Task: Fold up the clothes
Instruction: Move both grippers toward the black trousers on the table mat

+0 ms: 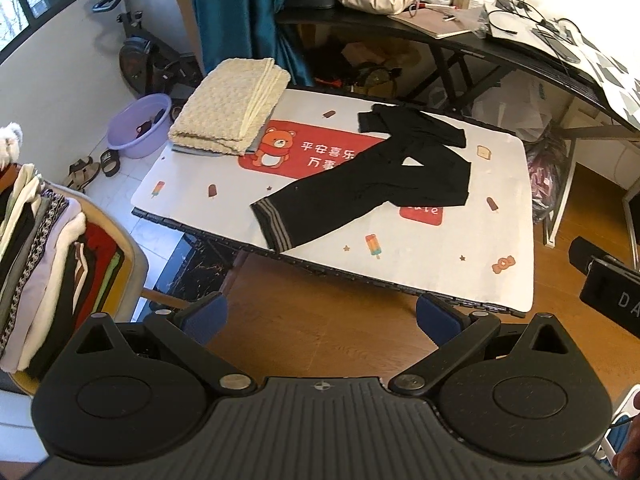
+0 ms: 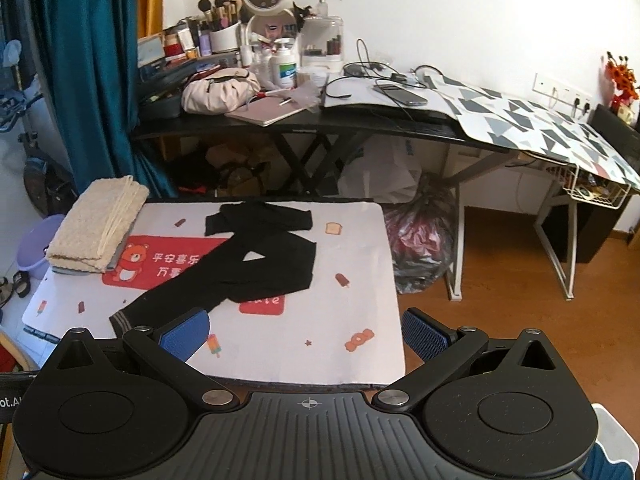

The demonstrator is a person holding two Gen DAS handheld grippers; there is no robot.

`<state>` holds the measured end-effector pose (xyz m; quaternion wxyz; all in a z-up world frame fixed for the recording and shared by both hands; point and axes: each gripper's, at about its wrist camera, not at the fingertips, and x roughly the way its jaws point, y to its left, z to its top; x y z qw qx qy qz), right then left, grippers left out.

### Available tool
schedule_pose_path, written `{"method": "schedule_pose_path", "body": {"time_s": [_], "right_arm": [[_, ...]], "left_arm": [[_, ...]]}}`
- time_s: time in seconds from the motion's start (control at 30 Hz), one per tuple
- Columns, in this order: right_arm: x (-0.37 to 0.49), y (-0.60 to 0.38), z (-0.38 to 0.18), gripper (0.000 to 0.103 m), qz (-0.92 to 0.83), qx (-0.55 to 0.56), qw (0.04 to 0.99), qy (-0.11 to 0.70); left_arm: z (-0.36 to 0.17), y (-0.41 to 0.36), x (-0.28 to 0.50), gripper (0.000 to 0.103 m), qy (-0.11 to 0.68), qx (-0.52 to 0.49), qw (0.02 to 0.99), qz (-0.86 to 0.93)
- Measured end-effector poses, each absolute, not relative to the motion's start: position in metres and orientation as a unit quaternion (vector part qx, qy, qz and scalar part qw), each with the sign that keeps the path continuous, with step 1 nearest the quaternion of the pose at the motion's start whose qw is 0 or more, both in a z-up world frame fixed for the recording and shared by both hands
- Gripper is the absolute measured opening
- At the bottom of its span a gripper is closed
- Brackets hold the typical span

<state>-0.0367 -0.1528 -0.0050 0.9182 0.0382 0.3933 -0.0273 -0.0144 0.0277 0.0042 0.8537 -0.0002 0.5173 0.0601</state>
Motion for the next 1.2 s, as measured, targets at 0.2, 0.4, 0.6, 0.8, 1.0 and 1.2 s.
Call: {"method": "schedule_pose_path", "body": {"time_s": [0.2,0.4,0.6,0.8,1.0,1.2], "right_arm": [[-0.039,-0.147,-0.004,0.102,-0.023,0.039,0.917,0.396],[-0.040,-0.141,-0.002,0.102,-0.019,0.037,0.919,0.393],[-0.039,-0.135,-0.001,0.102,-0.016,0.035,0.919,0.393],[-0.037,-0.130,0.002,0.102,-0.014,0.034,0.919,0.392],[-0.035,-0.124,0.002,0.102,-0.009,0.030,0.919,0.393],[-0.033,-0.119,0.002,0.102,-0.002,0.027,0.919,0.393]], "left_arm": [[0.005,0.033,-0.017,0.102,0.516,-0.004,0.854,0.067],[0.005,0.039,-0.021,0.102,0.513,-0.011,0.855,0.074],[0.004,0.046,-0.024,0.102,0.514,-0.017,0.854,0.079],[0.005,0.050,-0.025,0.102,0.513,-0.021,0.854,0.084],[0.003,0.058,-0.025,0.102,0.516,-0.030,0.851,0.090],[0.004,0.063,-0.025,0.102,0.513,-0.036,0.852,0.095]]}}
